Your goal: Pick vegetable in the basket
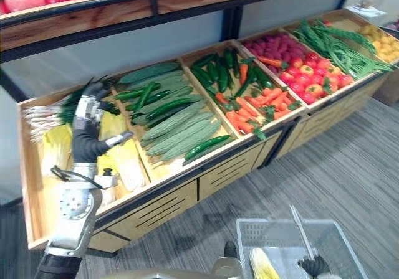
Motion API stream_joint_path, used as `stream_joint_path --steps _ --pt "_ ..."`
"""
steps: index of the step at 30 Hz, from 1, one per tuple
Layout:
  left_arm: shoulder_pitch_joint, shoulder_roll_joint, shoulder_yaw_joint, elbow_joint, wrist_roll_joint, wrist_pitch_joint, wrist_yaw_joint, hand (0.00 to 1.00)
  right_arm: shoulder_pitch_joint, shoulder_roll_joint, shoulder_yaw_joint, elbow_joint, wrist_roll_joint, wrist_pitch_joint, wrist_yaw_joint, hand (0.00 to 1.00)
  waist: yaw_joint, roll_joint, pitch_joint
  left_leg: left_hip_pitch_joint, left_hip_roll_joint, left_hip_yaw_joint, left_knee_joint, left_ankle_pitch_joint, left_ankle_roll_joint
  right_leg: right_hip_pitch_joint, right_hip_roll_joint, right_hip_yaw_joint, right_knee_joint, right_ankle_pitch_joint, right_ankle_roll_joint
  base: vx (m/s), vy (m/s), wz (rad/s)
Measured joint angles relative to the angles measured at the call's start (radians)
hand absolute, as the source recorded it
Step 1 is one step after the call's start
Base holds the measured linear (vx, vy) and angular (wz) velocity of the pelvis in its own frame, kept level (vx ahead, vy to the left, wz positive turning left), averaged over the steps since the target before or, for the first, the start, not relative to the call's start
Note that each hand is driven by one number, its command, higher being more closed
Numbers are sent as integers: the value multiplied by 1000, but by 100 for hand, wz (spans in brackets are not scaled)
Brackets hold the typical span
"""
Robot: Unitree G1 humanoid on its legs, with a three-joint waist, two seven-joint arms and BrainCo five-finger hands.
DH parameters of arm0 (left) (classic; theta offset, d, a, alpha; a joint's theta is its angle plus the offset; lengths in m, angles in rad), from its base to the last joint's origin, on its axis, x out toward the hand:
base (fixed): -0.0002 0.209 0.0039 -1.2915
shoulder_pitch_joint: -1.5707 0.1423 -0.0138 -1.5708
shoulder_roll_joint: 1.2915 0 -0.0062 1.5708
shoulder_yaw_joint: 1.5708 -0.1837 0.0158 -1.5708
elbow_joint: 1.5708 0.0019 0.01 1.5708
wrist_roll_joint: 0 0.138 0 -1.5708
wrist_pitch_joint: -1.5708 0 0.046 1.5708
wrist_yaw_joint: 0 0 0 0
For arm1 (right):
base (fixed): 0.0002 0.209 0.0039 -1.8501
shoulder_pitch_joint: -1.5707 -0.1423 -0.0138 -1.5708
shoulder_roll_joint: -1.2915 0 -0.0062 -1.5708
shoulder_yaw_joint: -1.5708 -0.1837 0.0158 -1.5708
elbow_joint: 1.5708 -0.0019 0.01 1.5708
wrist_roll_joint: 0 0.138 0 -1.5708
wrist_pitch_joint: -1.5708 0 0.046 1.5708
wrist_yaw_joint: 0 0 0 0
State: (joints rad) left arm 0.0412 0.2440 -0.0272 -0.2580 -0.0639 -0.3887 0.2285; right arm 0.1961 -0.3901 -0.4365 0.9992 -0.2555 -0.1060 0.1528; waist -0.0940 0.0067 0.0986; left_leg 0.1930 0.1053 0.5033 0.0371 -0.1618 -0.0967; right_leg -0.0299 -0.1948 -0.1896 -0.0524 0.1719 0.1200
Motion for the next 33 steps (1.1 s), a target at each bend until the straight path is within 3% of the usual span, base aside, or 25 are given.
stream_joint_path --steps 2,7,13,17,19,21,28,31,33 --pt "8 0 43 -3 0 12 62 0 10 30 -33 23 35 2 -21 100 19 -9 -6 -18 0 -30 -1 9 2 1 -4 -27 0 -4 -3 -21 -65 43" --pt "71 -7 175 96 16 75 209 0 23 81 -63 32 82 15 -68 100 24 -20 -34 -33 5 -87 -1 22 3 20 -3 -86 1 -19 -24 -9 -54 33" --pt "127 -48 383 410 107 106 435 0 23 143 -87 31 109 53 -158 100 53 -30 -48 -37 10 -132 -3 31 2 48 -4 -133 -3 -33 -32 -23 -42 21" --pt "166 -53 450 624 127 117 546 0 28 159 -88 32 109 73 -164 100 70 -40 -58 -35 10 -143 -18 40 0 57 -1 -145 -18 -33 -32 -3 -32 11" --pt "180 -73 510 767 187 125 668 0 22 161 -86 31 109 82 -142 100 70 -43 -60 -32 10 -155 -19 43 1 70 0 -159 -26 -30 -28 10 -23 14" --pt "191 -84 548 858 204 156 709 0 23 162 -86 32 109 86 -123 100 70 -43 -63 -31 8 -155 -19 43 1 75 1 -160 -36 -26 -22 5 -9 5" --pt "219 -127 625 1070 204 244 698 0 21 161 -85 36 109 86 -98 100 71 -38 -65 -10 7 -155 -32 44 -1 98 4 -163 -53 -21 -16 -5 -3 0" --pt "219 -127 658 1142 200 281 635 0 21 157 -75 38 128 85 -85 100 69 -36 -64 -10 7 -152 -34 45 -1 96 5 -159 -53 -21 -14 -19 -11 -3" --pt "219 -128 683 1196 182 308 548 0 21 156 -67 38 128 81 -81 100 69 -33 -61 -10 7 -145 -34 45 -1 91 5 -151 -53 -19 -12 -27 -16 -10"
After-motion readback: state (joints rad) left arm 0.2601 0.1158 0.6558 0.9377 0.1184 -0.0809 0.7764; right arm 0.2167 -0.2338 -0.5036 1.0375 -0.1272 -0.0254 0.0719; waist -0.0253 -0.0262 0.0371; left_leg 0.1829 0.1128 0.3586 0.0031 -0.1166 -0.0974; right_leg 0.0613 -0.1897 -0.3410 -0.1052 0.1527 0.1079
